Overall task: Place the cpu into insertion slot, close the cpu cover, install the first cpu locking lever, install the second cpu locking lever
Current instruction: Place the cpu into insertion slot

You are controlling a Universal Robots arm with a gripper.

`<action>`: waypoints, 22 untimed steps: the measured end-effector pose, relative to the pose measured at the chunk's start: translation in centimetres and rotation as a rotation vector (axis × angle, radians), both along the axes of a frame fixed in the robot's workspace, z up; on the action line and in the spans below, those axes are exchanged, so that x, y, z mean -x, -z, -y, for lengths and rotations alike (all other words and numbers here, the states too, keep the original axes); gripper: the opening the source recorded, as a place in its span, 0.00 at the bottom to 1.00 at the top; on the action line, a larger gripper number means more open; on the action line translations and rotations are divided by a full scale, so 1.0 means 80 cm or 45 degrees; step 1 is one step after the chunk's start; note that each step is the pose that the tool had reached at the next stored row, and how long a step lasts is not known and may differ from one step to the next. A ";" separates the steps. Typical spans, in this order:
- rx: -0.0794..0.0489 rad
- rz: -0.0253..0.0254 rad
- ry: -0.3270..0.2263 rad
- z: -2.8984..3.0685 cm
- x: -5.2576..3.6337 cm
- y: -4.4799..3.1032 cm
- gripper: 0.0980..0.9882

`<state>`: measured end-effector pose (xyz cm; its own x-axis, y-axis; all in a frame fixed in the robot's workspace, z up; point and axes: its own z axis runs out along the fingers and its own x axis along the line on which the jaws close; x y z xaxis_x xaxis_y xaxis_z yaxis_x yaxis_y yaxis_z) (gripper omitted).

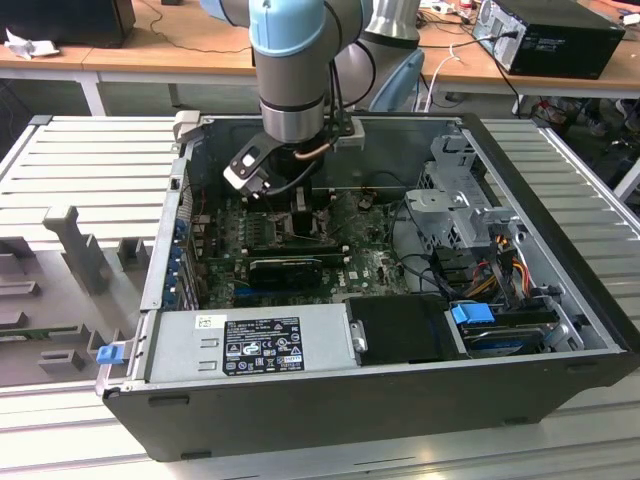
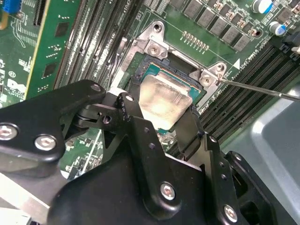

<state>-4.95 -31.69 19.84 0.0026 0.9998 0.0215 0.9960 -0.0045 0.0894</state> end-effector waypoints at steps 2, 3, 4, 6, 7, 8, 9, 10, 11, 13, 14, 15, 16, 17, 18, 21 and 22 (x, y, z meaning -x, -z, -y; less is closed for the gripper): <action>0.000 -0.0002 0.000 0.0001 0.000 0.0005 0.50; 0.000 -0.0001 0.000 0.0000 0.000 0.0006 0.50; -0.001 0.0003 0.001 0.0000 0.000 0.0007 0.50; -0.001 0.0004 0.012 0.0010 0.000 0.0008 0.50; -0.001 0.0004 0.017 0.0012 0.000 0.0008 0.50; -0.001 0.0003 0.020 0.0012 0.000 0.0008 0.50; -0.001 0.0002 0.021 0.0013 0.000 0.0008 0.50; -0.001 0.0001 0.021 0.0013 0.000 0.0008 0.50; -0.001 0.0002 0.021 0.0013 0.000 0.0008 0.50; -0.001 0.0001 0.021 0.0013 0.000 0.0008 0.50; -0.001 0.0002 0.021 0.0013 0.000 0.0009 0.50; -0.001 0.0006 0.021 0.0013 0.000 0.0011 0.50; -0.001 0.0005 0.021 0.0013 0.000 0.0011 0.51; -0.001 0.0004 0.021 0.0013 0.000 0.0011 0.51; -0.001 0.0003 0.021 0.0013 0.000 0.0009 0.58; 0.000 -0.0001 -0.014 0.0028 0.000 0.0007 0.49; -0.001 0.0001 -0.017 0.0027 0.000 0.0007 0.49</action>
<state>-4.95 -31.90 19.78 -0.0109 0.9997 0.0220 0.9960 0.0089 0.0895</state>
